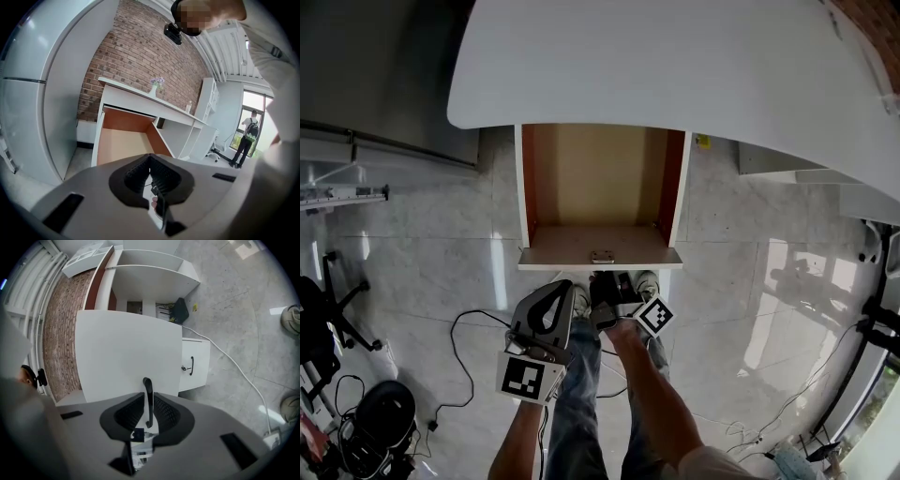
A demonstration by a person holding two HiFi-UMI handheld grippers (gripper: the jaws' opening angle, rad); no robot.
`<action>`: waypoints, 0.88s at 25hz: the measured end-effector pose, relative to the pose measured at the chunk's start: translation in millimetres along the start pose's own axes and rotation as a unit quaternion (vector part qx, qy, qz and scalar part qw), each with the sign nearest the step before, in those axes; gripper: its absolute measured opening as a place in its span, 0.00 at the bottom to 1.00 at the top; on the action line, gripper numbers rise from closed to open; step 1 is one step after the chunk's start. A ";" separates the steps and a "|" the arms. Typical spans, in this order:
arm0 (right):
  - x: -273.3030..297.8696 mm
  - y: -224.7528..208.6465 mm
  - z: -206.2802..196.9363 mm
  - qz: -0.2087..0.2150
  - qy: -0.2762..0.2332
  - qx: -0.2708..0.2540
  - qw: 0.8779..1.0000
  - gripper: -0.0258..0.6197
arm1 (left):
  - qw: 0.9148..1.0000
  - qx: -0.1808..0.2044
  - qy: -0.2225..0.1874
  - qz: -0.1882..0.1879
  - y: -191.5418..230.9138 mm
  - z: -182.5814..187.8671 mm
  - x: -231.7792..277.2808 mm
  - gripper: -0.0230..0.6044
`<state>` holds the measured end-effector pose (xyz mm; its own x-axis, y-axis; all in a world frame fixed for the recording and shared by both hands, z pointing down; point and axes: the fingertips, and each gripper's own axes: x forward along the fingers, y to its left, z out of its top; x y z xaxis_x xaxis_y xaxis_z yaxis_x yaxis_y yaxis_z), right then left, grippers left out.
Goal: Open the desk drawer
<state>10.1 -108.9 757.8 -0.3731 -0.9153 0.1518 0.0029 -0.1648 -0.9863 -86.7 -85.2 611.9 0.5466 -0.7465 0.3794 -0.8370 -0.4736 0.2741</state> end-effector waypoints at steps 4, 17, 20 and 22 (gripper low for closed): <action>-5.7 -1.7 -2.6 0.003 0.008 0.003 1.000 0.28 | 1.000 -0.015 0.000 0.000 -4.7 2.9 -0.8 0.06; -43.9 7.9 -4.0 -0.005 0.019 0.001 1.000 0.19 | 1.000 0.004 -0.005 -0.015 -23.1 4.6 2.9 0.06; -60.5 28.5 0.2 0.001 0.012 -0.010 1.000 0.09 | 1.000 0.006 -0.009 -0.021 -30.7 11.8 2.4 0.06; -70.8 49.5 3.3 0.012 0.009 -0.019 1.000 0.07 | 1.000 0.002 -0.009 -0.025 -35.5 18.9 -0.4 0.06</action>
<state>39.7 -53.5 698.4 -0.3893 -0.9122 0.1278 -0.0229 -0.1292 -0.9914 -57.7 -76.9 585.2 0.5873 -0.7302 0.3491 -0.8087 -0.5125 0.2886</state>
